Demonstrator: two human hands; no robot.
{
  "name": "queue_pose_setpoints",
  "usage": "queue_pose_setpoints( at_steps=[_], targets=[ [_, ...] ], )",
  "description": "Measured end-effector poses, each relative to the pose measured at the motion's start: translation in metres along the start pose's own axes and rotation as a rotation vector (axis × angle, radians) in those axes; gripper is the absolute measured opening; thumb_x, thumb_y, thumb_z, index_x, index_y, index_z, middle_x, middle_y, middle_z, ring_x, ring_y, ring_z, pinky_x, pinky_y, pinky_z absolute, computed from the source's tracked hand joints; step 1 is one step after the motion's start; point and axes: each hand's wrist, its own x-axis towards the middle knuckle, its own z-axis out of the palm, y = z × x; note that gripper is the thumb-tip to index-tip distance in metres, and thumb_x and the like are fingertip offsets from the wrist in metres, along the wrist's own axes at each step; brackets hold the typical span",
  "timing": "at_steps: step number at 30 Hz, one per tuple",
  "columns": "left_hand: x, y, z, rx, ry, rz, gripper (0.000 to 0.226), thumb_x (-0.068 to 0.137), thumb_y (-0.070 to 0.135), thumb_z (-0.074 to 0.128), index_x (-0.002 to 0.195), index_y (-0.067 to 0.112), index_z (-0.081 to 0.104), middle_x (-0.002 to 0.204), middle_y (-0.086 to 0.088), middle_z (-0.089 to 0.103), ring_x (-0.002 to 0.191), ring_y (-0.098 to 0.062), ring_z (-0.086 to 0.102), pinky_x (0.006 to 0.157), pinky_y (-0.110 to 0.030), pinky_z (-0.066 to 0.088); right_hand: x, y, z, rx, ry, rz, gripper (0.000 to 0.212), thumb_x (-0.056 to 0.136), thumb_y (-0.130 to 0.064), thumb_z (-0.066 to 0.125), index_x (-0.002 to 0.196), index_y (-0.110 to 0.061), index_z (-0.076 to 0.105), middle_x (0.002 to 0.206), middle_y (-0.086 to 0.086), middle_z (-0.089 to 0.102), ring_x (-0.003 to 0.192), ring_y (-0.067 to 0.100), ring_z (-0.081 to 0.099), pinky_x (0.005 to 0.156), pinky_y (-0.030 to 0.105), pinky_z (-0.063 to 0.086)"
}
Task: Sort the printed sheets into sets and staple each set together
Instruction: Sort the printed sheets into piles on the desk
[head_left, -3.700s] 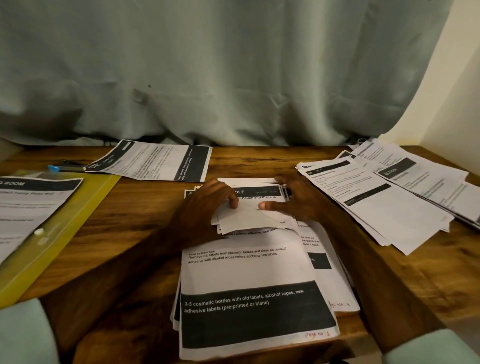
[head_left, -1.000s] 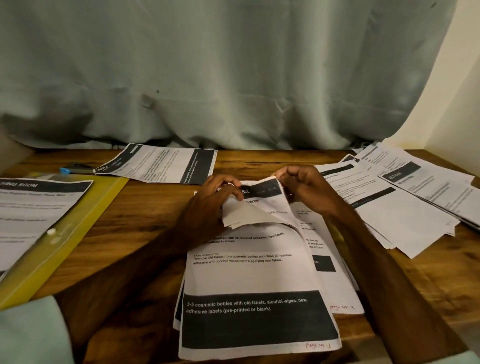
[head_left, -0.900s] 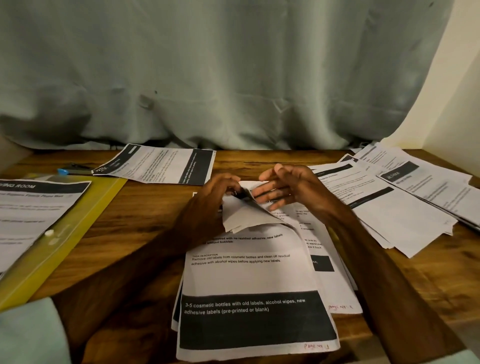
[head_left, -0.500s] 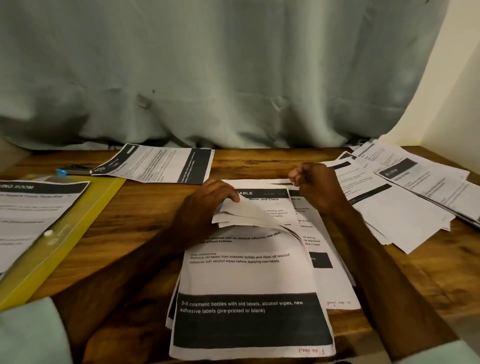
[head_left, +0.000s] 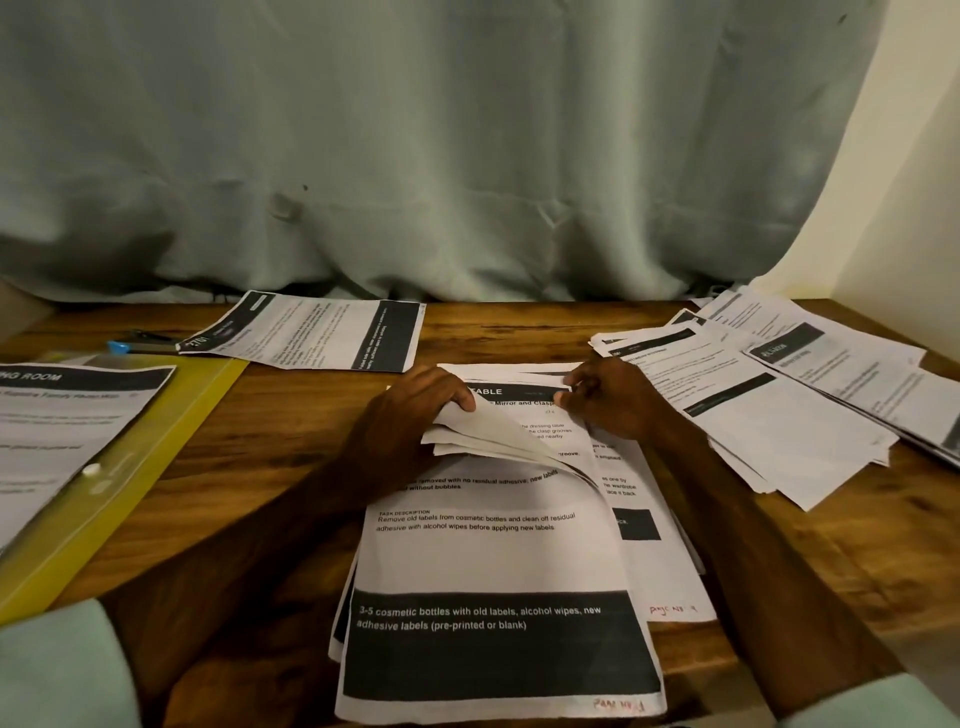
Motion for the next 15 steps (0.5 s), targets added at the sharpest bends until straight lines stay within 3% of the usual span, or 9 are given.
queue_pose_setpoints(
  at_steps=[2, 4, 6, 9, 11, 15],
  targets=[
    [0.000, 0.000, 0.001, -0.001, 0.000, -0.002, 0.047, 0.083, 0.052, 0.068, 0.109, 0.012, 0.069, 0.114, -0.004, 0.069, 0.106, -0.022, 0.062, 0.085, -0.033, 0.054, 0.001, 0.001, 0.002, 0.020, 0.026, 0.035, 0.014, 0.094, -0.024, 0.073, 0.102, -0.017, 0.065, 0.078, -0.006, 0.068, 0.068, 0.004, 0.063, 0.047, 0.006, 0.037],
    [0.000, -0.001, 0.001, 0.002, 0.006, 0.008, 0.045, 0.083, 0.048, 0.073, 0.109, 0.012, 0.069, 0.114, -0.005, 0.069, 0.106, -0.022, 0.062, 0.084, -0.033, 0.054, 0.004, 0.003, 0.005, 0.012, 0.071, 0.042, 0.006, 0.092, -0.019, 0.074, 0.092, -0.019, 0.068, 0.087, -0.002, 0.073, 0.079, 0.010, 0.068, 0.053, 0.010, 0.040],
    [0.000, -0.001, 0.001, 0.007, 0.013, 0.018, 0.042, 0.081, 0.041, 0.078, 0.109, 0.011, 0.069, 0.113, -0.005, 0.069, 0.105, -0.023, 0.062, 0.084, -0.034, 0.055, 0.006, 0.004, 0.007, 0.010, 0.084, 0.041, 0.014, 0.091, -0.013, 0.074, 0.082, -0.022, 0.068, 0.092, -0.001, 0.075, 0.080, 0.009, 0.068, 0.059, 0.012, 0.040],
    [0.000, 0.000, 0.001, 0.014, 0.017, 0.019, 0.042, 0.083, 0.044, 0.075, 0.109, 0.012, 0.069, 0.113, -0.005, 0.067, 0.106, -0.022, 0.061, 0.083, -0.036, 0.055, 0.005, 0.001, 0.006, 0.056, 0.131, 0.002, 0.012, 0.095, -0.014, 0.069, 0.084, -0.018, 0.070, 0.092, -0.001, 0.071, 0.085, 0.012, 0.064, 0.064, 0.009, 0.038],
    [0.000, 0.000, 0.001, 0.017, 0.013, 0.014, 0.044, 0.084, 0.049, 0.070, 0.110, 0.013, 0.068, 0.114, -0.003, 0.067, 0.106, -0.021, 0.061, 0.082, -0.037, 0.055, 0.002, -0.004, 0.001, 0.199, 0.185, -0.003, 0.011, 0.098, -0.017, 0.066, 0.088, -0.015, 0.069, 0.092, -0.001, 0.069, 0.086, 0.012, 0.063, 0.068, 0.010, 0.042],
    [-0.001, 0.001, -0.001, 0.009, 0.018, 0.010, 0.044, 0.085, 0.050, 0.070, 0.111, 0.015, 0.067, 0.115, -0.002, 0.066, 0.107, -0.020, 0.060, 0.080, -0.038, 0.055, -0.010, -0.022, -0.007, 0.556, 0.107, 0.002, 0.011, 0.099, -0.019, 0.065, 0.088, -0.021, 0.064, 0.092, 0.000, 0.075, 0.087, 0.019, 0.073, 0.074, 0.030, 0.060]
  ],
)
